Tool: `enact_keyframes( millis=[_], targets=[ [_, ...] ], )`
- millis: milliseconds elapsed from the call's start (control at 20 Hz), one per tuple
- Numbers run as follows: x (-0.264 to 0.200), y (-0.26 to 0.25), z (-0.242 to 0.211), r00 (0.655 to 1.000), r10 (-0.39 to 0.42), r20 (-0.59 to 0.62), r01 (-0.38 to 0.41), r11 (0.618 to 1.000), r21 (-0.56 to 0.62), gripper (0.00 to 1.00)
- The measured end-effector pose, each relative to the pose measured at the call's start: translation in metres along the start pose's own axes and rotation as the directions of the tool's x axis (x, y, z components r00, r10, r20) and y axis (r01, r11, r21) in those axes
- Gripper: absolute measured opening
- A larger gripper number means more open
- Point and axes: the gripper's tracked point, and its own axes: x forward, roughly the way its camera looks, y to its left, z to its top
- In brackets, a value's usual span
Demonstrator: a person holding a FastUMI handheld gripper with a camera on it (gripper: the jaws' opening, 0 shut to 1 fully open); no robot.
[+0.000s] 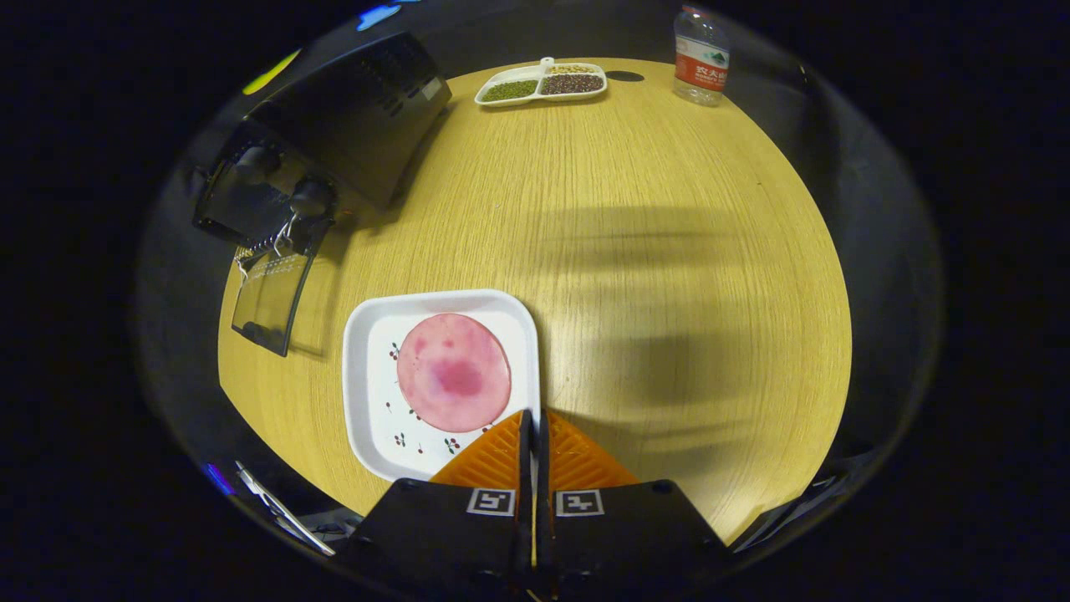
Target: Open the toaster oven, put the food inside, and close the toaster oven door.
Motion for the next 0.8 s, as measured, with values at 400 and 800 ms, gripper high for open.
enact_keyframes(
  millis=[400,800],
  targets=[
    [0.001,0.007,-0.007,0.997,0.064,-0.035,-0.061,0.995,0.083,0.02],
    [-0.021,0.025,-0.015,0.993,0.114,0.043,-0.121,0.96,0.253,0.02]
  ],
)
